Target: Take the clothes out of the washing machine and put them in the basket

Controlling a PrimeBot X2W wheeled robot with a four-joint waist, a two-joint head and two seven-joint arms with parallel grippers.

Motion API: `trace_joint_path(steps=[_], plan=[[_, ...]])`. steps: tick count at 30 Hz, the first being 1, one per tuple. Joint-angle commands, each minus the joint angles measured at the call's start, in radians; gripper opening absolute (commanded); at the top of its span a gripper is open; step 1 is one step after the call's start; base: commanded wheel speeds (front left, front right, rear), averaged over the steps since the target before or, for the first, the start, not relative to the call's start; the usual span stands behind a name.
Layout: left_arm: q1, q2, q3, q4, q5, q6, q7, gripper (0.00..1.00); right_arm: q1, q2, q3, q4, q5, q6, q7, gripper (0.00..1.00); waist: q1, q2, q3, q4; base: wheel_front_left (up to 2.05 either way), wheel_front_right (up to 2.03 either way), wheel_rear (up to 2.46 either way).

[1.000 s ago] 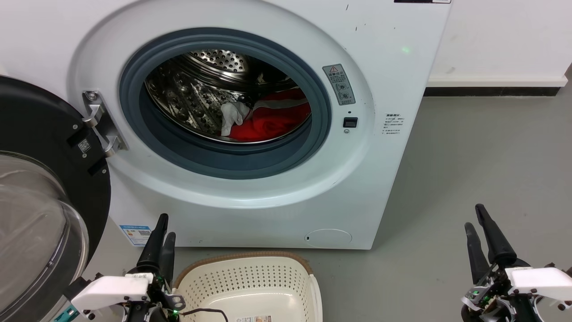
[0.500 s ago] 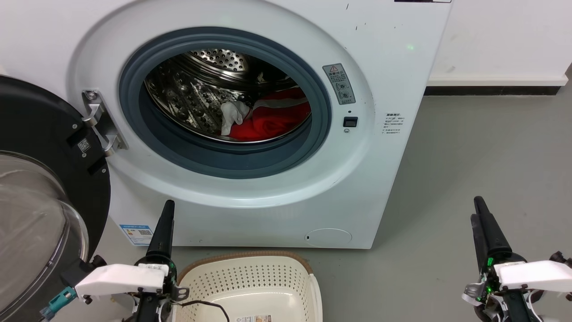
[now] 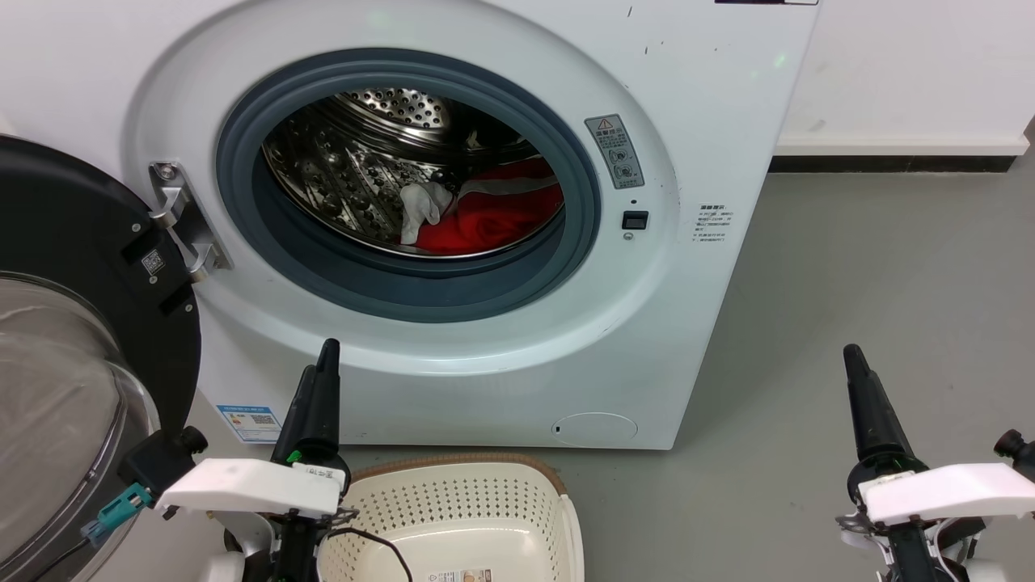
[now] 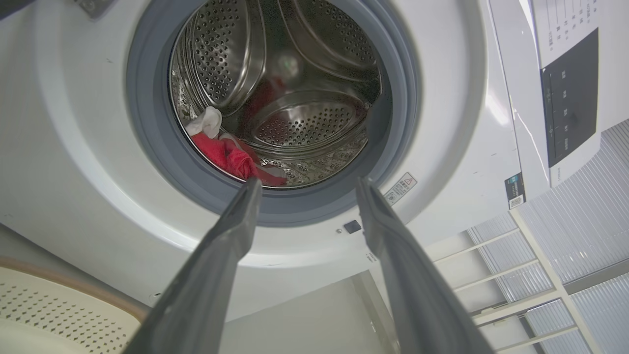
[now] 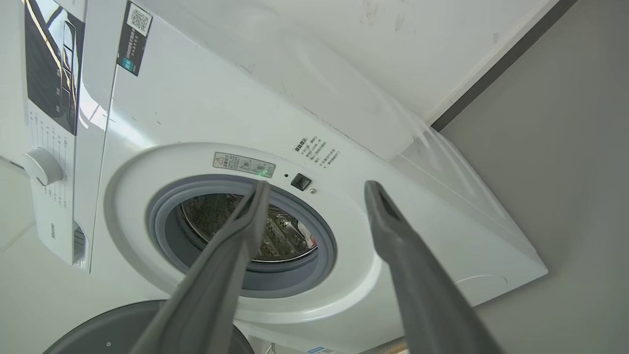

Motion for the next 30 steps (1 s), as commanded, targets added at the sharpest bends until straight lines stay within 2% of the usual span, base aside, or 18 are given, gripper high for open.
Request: trace_joint_path(steps=[1,17,30], plan=[[-0.025,0.003,-0.006,-0.021,0.037,0.0,-0.009,1.0,-0.006,-0.004,0.004,-0.022,-0.047,0.0,-0.011,1.0,0.0,0.0,0.0,0.0,0.0,0.0,0.0],[-0.02,0.003,-0.062,-0.035,0.317,0.014,-0.063,1.0,0.013,-0.004,0.018,-0.014,-0.363,0.0,-0.065,1.0,0.0,0.0,-0.004,0.002,0.0,0.0,0.0],[-0.018,0.003,-0.1,-0.02,0.502,0.031,-0.1,1.0,0.016,-0.004,0.022,0.004,-0.543,0.0,-0.102,1.0,0.0,0.0,-0.007,0.002,0.0,0.0,0.0]])
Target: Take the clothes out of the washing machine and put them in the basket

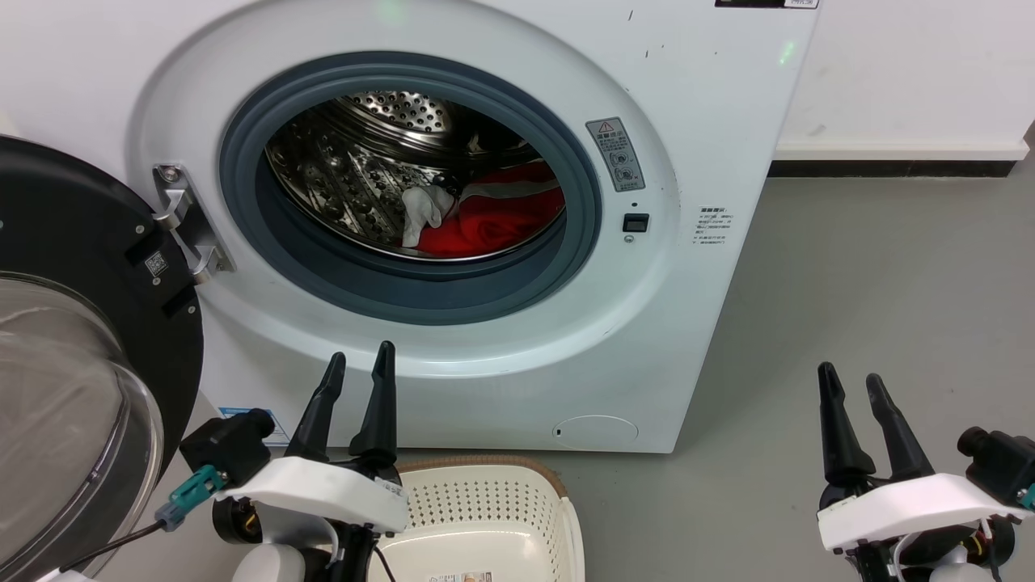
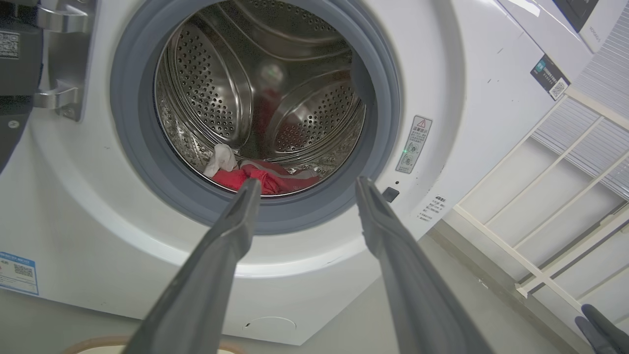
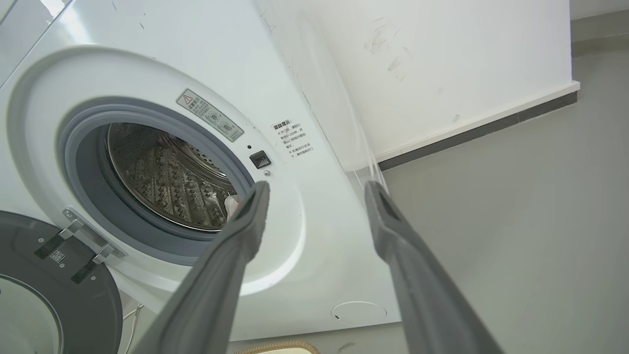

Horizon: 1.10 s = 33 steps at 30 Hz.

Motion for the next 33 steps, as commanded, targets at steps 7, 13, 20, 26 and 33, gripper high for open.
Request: trace_joint_path(steps=[7,13,20,26,33], plan=[[-0.013,0.003,-0.027,-0.003,0.138,0.015,-0.033,1.0,-0.003,-0.004,0.006,-0.005,-0.133,0.0,-0.034,1.0,0.0,0.0,0.0,0.002,0.0,0.0,0.0],[-0.011,0.003,-0.036,0.002,0.204,0.022,-0.048,1.0,0.001,-0.004,0.01,-0.009,-0.194,0.0,-0.048,1.0,0.0,0.0,-0.002,0.004,0.0,0.0,0.0],[-0.009,0.003,-0.044,0.009,0.275,0.027,-0.064,1.0,0.002,-0.004,0.016,-0.008,-0.259,0.0,-0.063,1.0,0.0,0.0,-0.003,0.003,0.0,0.0,0.0],[-0.009,0.003,-0.052,0.011,0.325,0.033,-0.077,1.0,0.004,-0.004,0.017,-0.007,-0.317,0.0,-0.067,1.0,0.0,0.0,-0.003,0.005,0.0,0.0,0.0],[0.0,0.003,-0.057,0.012,0.371,0.041,-0.089,1.0,0.008,-0.004,0.02,-0.01,-0.368,0.0,-0.072,1.0,0.0,0.0,-0.003,0.005,0.0,0.0,0.0]])
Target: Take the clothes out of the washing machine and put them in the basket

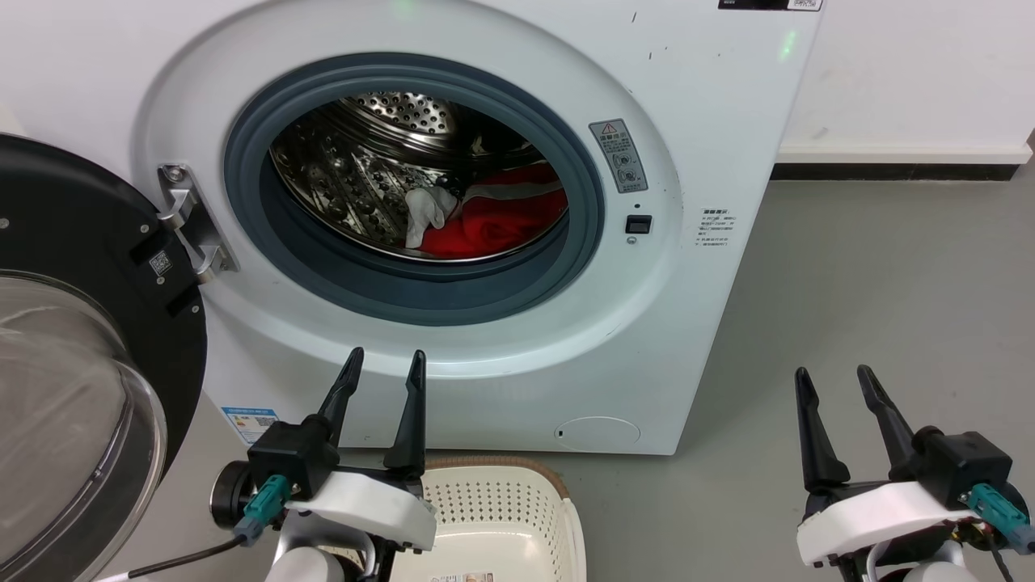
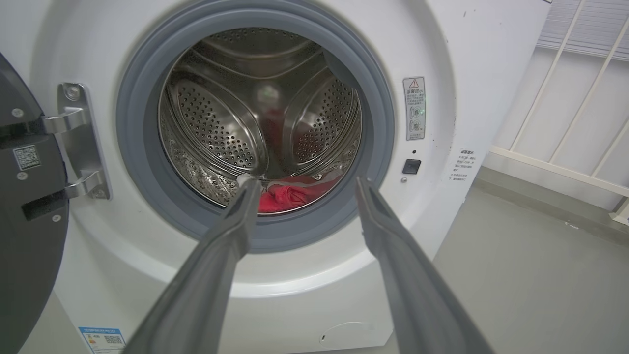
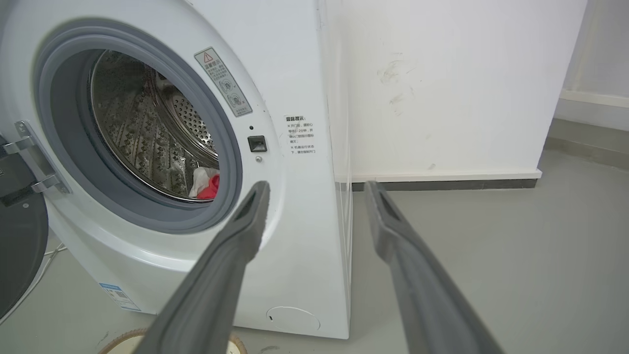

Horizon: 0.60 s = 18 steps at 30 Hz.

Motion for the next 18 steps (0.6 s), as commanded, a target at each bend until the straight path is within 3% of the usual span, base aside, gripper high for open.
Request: trace_joint_path(steps=[1,18], plan=[[0.0,0.003,-0.003,-0.003,0.018,0.004,-0.01,1.0,0.006,-0.004,0.002,-0.008,-0.018,0.0,-0.006,1.0,0.0,0.0,0.001,0.0,0.0,0.0,0.0],[0.012,0.003,-0.016,0.017,0.124,0.026,-0.045,1.0,0.015,-0.004,0.013,0.004,-0.138,0.0,-0.025,1.0,0.0,0.0,0.002,0.004,0.0,0.0,0.0]])
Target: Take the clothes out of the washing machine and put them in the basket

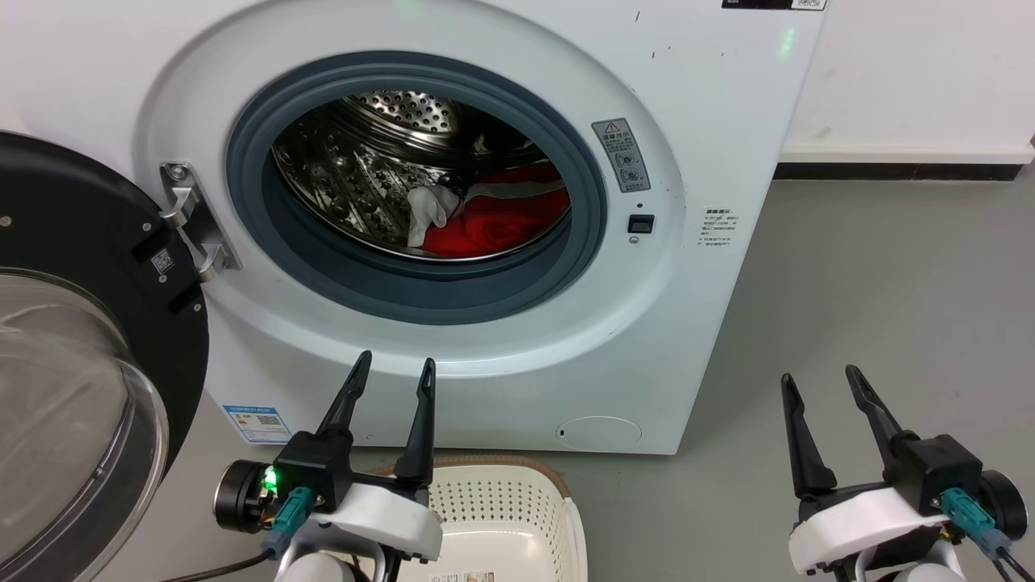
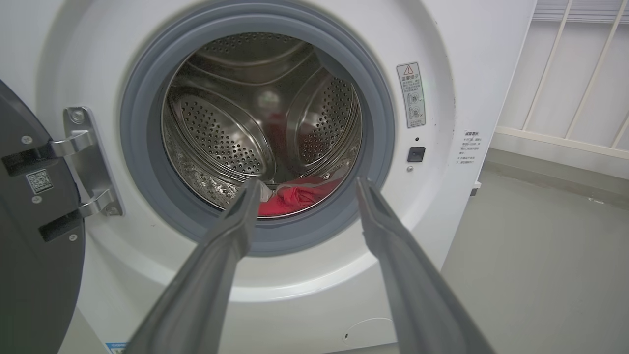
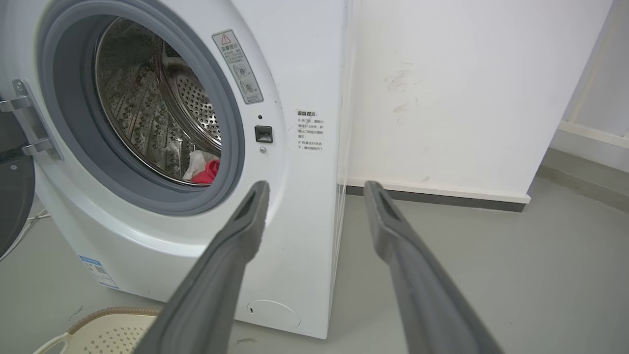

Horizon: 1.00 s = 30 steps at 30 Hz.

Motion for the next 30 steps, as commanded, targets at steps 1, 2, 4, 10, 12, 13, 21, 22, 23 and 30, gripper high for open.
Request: trace_joint_path(steps=[1,2,4,10,12,13,21,22,23,30], plan=[[0.009,0.002,-0.003,0.002,0.014,0.005,-0.007,1.0,0.013,-0.004,0.002,-0.001,-0.016,0.0,-0.005,1.0,0.0,0.0,0.001,0.0,0.0,0.0,0.0],[0.009,0.002,-0.003,0.004,0.018,0.007,-0.008,1.0,0.013,-0.004,0.002,-0.001,-0.024,0.0,-0.007,1.0,0.0,0.0,0.001,0.0,0.0,0.0,0.0],[0.009,0.002,-0.003,0.007,0.024,0.01,-0.013,1.0,0.013,-0.004,0.003,-0.001,-0.037,0.0,-0.01,1.0,0.0,0.0,0.001,0.001,0.0,0.0,0.0],[0.006,0.002,0.0,0.015,0.01,0.01,-0.011,1.0,0.012,-0.004,0.002,0.003,-0.028,0.0,-0.007,1.0,0.0,0.0,0.001,0.001,0.0,0.0,0.0],[0.006,0.002,0.0,0.018,0.009,0.011,-0.011,1.0,0.011,-0.004,0.002,0.003,-0.028,0.0,-0.006,1.0,0.0,0.0,0.001,0.0,0.0,0.0,0.0],[0.006,0.002,0.0,0.019,0.008,0.012,-0.011,1.0,0.011,-0.004,0.002,0.003,-0.028,0.0,-0.007,1.0,0.0,0.0,0.001,0.0,0.0,0.0,0.0],[-0.001,0.002,-0.003,0.025,0.009,0.01,-0.011,1.0,0.008,-0.004,-0.001,0.0,-0.027,0.0,-0.008,1.0,0.0,0.0,0.007,0.002,0.0,0.0,0.0],[-0.003,0.002,-0.003,0.026,0.009,0.01,-0.011,1.0,0.008,-0.004,-0.002,-0.001,-0.027,0.0,-0.008,1.0,0.0,0.0,0.008,0.003,0.0,0.0,0.0],[-0.006,0.002,-0.004,0.027,0.009,0.01,-0.011,1.0,0.007,-0.004,-0.003,-0.002,-0.026,0.0,-0.008,1.0,0.0,0.0,0.009,0.004,0.0,0.0,0.0],[-0.064,0.002,-0.002,0.04,0.011,0.026,-0.011,1.0,-0.021,-0.004,0.005,-0.029,-0.011,0.0,-0.007,1.0,0.0,0.0,0.057,0.002,0.0,0.0,0.0]])
